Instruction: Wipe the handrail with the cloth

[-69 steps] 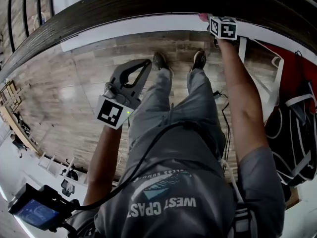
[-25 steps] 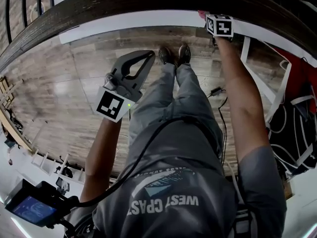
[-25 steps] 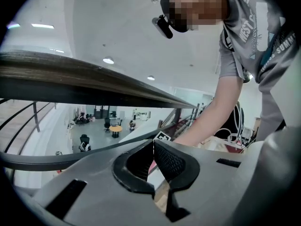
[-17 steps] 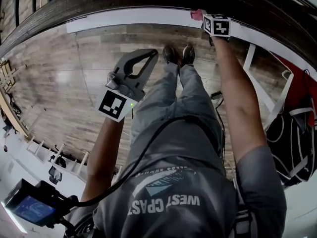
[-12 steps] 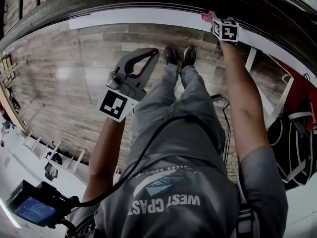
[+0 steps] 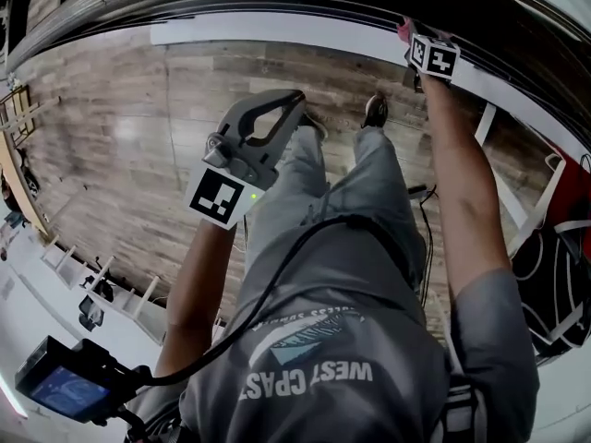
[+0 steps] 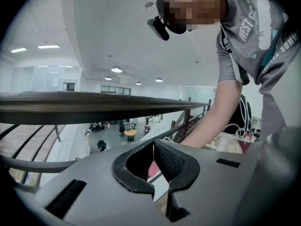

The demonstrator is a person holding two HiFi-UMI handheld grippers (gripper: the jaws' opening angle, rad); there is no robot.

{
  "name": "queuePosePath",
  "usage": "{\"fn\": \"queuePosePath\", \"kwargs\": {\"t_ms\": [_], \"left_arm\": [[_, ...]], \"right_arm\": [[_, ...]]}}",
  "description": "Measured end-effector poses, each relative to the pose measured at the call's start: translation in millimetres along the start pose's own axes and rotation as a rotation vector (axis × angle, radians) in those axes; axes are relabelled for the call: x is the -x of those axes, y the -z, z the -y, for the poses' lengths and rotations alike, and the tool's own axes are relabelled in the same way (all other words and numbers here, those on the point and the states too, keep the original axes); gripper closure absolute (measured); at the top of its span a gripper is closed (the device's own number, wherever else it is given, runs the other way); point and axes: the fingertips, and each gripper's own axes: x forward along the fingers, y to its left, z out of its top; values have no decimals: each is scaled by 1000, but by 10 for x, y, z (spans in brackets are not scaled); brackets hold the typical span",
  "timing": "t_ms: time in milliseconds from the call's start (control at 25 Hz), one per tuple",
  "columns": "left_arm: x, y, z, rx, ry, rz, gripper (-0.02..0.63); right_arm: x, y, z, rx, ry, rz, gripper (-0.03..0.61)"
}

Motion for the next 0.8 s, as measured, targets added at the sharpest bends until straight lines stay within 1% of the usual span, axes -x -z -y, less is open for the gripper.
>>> {"fn": "queuePosePath", "kwargs": {"t_ms": [80, 160, 240, 320, 440, 560, 640, 720, 800], "left_arm": [[224, 74, -125, 10, -12, 9, 607], [399, 131, -214, 28, -30, 29, 607], [455, 174, -202, 14, -26, 24, 607], [443, 166, -137, 4, -11, 20, 607], [450, 161, -106, 6, -6, 15, 607], [472, 160, -125, 29, -15, 27, 607], [481, 138, -121, 36, -19, 42, 607], [482, 130, -105, 42, -22, 51, 607], [500, 143, -68, 45, -22, 53, 607]], "right_arm": [[-120, -60, -416, 27, -40, 13, 549], [-209, -106, -762, 67, -72, -1, 549], [-234, -109, -852, 98, -75, -5, 549], [-165, -81, -671, 89, -53, 7, 549], [-5, -32, -284, 74, -5, 15, 549], [244, 25, 143, 33, 90, 9, 549], [366, 72, 331, -19, 139, 7, 549], [391, 89, 348, -66, 148, 12, 549], [334, 68, 147, -76, 104, 21, 549]]}}
